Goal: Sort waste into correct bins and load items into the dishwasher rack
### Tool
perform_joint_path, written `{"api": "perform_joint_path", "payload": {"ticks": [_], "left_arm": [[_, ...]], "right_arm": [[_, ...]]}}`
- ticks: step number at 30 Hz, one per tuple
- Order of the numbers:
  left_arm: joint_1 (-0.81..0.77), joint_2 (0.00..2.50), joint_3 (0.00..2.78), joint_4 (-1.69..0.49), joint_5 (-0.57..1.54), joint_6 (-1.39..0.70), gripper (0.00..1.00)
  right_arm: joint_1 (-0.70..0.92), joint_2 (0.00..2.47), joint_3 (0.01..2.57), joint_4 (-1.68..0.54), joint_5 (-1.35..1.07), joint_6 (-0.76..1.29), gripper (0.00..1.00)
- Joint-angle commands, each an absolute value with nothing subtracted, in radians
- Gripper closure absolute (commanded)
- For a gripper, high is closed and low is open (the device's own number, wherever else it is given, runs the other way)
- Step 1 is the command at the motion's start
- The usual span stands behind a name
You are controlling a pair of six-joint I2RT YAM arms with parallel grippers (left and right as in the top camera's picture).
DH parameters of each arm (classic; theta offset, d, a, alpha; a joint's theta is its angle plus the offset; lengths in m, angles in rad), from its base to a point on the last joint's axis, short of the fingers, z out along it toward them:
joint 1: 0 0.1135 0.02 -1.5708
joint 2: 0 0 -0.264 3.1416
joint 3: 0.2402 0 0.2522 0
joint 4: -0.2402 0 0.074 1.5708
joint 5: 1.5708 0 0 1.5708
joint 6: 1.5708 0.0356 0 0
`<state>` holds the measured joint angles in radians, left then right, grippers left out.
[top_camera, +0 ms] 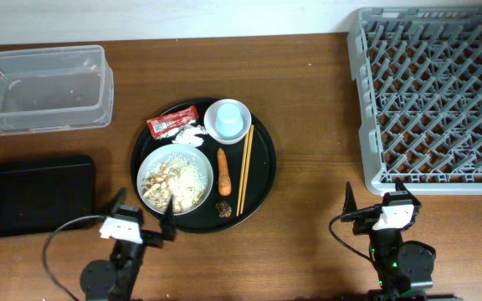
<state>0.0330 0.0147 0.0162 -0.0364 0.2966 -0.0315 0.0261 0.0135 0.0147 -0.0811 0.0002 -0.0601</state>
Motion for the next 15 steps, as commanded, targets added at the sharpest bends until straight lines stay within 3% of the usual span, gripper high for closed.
{"api": "perform_joint_path", "payload": {"ticks": [1, 8, 15], "left_arm": [[0.035, 0.005, 0.010, 0.112, 0.891, -0.149, 0.01], [0.035, 0.005, 0.010, 0.498, 0.846, -0.155, 0.01], [0.035, 0.010, 0.049, 0.380, 0.759, -0.205, 0.01]], "right_arm": [[0.033, 0.004, 0.006, -0.082, 0.009, -0.062, 0.02], [0.033, 0.004, 0.006, -0.082, 0.009, -0.062, 0.02], [0.033, 0.004, 0.006, -0.082, 0.009, -0.062, 0.02]]}}
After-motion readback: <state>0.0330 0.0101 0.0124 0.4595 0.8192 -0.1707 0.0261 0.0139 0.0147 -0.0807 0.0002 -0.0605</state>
